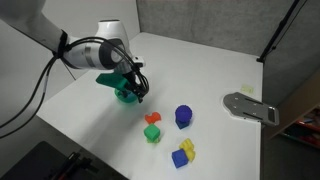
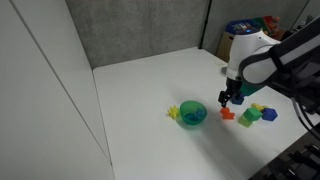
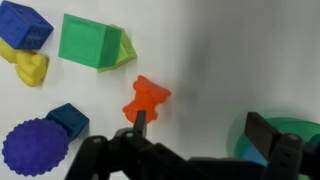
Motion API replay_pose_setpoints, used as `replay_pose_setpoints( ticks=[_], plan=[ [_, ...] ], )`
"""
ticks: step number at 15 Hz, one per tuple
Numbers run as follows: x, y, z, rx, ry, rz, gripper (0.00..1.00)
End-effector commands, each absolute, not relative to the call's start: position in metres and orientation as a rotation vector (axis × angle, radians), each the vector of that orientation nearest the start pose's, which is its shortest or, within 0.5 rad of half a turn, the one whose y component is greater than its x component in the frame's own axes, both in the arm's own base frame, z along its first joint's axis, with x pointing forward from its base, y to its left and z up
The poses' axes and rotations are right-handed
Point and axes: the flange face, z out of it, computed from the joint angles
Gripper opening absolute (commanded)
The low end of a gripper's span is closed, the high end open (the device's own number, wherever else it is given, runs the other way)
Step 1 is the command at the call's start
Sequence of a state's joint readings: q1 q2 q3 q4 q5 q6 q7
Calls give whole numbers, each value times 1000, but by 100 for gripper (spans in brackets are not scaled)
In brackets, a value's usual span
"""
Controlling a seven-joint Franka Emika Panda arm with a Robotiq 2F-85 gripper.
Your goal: Put the green block on top of the yellow block, move the green bowl to the right, pick up the yellow toy on the left and put it in the green bowl
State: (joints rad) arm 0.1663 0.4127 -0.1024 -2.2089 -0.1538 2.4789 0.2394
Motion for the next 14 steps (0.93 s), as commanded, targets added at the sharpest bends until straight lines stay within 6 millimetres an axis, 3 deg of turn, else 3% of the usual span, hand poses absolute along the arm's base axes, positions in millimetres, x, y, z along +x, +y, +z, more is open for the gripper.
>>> replay_pose_setpoints(
  ticks=[1, 8, 9, 10, 14],
  plan=[
    [561, 60, 189, -3318, -30, 202, 100],
    [598, 96, 185, -3312, -63, 181, 100],
    [599, 96, 187, -3311, -63, 196, 100],
    [588, 92, 184, -3301, -92, 170, 100],
    [594, 94, 184, -3306, -92, 183, 100]
  ],
)
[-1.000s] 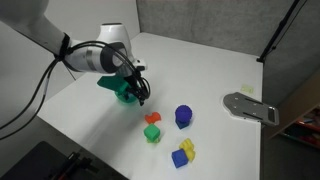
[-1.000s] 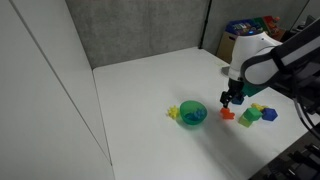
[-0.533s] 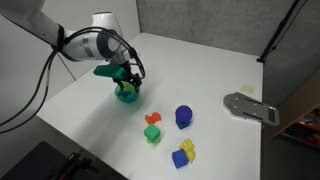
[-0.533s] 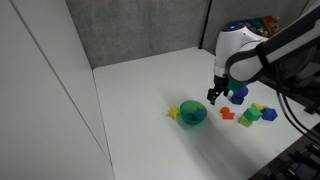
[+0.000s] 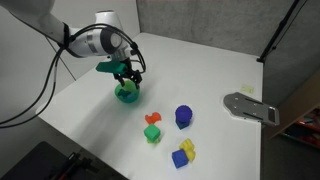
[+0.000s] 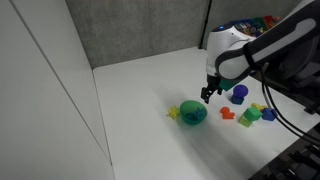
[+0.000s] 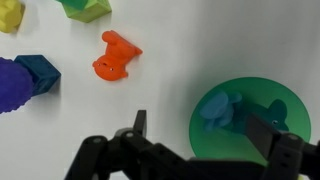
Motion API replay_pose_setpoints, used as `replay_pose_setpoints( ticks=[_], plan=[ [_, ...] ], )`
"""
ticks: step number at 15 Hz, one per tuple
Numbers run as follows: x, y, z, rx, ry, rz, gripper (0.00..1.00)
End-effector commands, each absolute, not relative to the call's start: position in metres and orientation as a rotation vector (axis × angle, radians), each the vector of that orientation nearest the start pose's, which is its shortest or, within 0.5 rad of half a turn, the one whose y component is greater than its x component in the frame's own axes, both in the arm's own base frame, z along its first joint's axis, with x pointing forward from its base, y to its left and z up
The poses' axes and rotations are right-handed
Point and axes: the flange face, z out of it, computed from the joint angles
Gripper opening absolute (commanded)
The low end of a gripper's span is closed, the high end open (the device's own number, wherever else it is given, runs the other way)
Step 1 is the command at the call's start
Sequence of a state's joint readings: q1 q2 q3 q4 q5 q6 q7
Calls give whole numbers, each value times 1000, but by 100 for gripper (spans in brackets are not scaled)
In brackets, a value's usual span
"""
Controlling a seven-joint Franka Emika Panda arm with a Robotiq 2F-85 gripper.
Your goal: Put the green block on top of the yellow block, move the green bowl to the right, pick up the yellow toy on the left and put it in the green bowl
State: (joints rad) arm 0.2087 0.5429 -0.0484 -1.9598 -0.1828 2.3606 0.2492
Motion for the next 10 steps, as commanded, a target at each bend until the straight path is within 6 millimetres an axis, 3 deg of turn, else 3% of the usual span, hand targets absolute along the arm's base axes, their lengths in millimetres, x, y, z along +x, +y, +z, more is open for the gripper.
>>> replay_pose_setpoints(
  ticks=[1, 10],
  plan=[
    [598, 93, 181, -3308, -93, 157, 100],
    [614, 89, 137, -3269, -89, 23, 100]
  ],
)
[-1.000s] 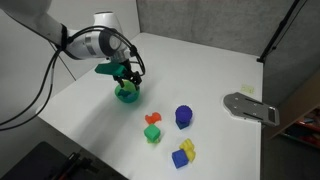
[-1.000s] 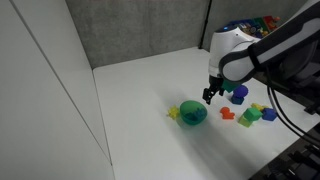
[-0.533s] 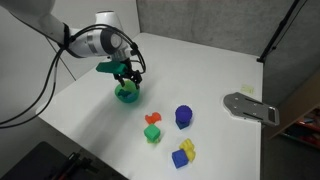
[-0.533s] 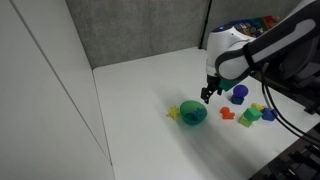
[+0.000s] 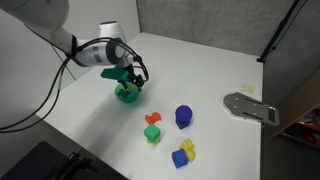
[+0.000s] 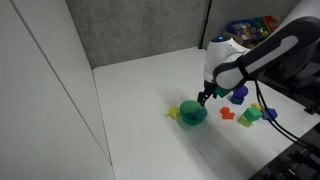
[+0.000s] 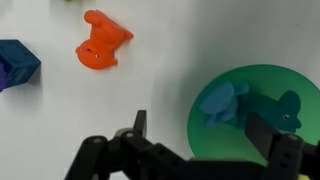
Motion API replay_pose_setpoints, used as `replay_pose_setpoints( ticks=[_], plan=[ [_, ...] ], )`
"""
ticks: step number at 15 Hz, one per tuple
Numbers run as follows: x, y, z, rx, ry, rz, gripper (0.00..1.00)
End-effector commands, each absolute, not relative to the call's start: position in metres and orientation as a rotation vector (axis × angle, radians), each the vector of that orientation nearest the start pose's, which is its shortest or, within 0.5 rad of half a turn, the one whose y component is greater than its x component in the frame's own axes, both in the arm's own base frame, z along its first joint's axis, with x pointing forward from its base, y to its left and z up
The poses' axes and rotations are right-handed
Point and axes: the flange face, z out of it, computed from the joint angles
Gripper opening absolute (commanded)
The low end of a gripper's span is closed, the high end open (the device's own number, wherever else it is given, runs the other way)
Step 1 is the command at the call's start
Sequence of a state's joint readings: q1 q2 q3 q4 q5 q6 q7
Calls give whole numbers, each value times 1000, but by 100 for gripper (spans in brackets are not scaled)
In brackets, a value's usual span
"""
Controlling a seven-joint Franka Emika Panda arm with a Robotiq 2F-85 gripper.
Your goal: Put the green block on top of the yellow block, move the green bowl to the right, pick up the yellow toy on the left and put it in the green bowl
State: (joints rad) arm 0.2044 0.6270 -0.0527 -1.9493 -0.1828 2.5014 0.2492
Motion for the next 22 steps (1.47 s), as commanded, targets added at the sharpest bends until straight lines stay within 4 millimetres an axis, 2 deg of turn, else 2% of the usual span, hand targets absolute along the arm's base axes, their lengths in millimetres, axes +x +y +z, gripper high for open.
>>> replay_pose_setpoints(
  ticks=[1, 10, 15, 16, 17, 22],
  plan=[
    [615, 87, 133, -3264, -84, 7, 100],
    [634, 74, 107, -3248, -33, -50, 100],
    [637, 76, 91, -3226, -25, -49, 100],
    [638, 77, 89, -3224, -22, -50, 75],
    [639, 78, 87, -3222, -24, -56, 74],
    [642, 79, 85, -3227, -23, -77, 34]
  ],
)
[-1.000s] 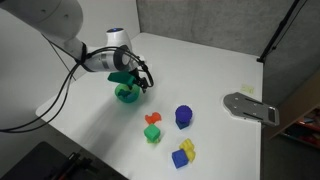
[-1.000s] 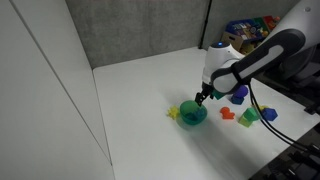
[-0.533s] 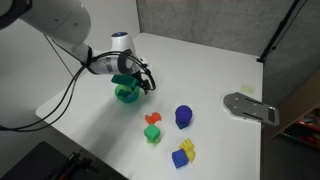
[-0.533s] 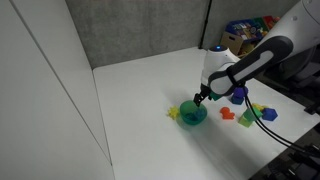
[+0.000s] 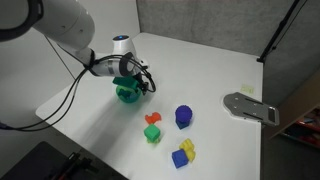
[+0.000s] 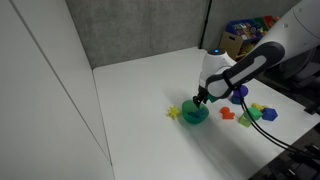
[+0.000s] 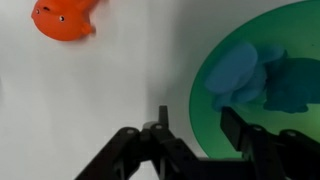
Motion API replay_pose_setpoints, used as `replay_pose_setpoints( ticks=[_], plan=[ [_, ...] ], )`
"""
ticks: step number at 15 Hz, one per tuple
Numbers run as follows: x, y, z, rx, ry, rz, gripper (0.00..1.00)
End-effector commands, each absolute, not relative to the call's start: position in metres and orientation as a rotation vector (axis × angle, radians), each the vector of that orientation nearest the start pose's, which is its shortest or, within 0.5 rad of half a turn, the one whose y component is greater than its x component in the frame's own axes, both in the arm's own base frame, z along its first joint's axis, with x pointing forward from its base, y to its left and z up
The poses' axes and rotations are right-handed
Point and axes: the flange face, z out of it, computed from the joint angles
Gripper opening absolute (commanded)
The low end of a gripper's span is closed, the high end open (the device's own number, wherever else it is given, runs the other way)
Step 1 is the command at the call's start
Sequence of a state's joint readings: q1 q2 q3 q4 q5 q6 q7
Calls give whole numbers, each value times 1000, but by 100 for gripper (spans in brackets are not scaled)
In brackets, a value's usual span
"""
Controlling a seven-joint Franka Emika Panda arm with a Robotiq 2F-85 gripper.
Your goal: Put the green block on top of the yellow block, move the green bowl to the right, pick up the yellow toy on the left and put it in the green bowl
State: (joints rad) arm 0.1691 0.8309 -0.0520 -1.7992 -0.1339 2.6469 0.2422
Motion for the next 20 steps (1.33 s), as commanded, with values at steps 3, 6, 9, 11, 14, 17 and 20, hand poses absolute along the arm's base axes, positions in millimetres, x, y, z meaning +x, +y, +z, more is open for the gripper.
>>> replay_pose_setpoints(
  ticks=[3, 6, 9, 11, 14, 17, 20],
  plan=[
    [642, 76, 90, -3222, -16, -87, 10],
    [640, 76, 91, -3211, -23, -91, 0],
    [638, 77, 92, -3193, -32, -101, 2],
    [638, 77, 94, -3191, -37, -110, 2],
    [640, 75, 101, -3206, -32, -127, 2],
    [643, 70, 113, -3223, -24, -151, 2],
    [649, 61, 127, -3241, -3, -184, 2]
  ],
)
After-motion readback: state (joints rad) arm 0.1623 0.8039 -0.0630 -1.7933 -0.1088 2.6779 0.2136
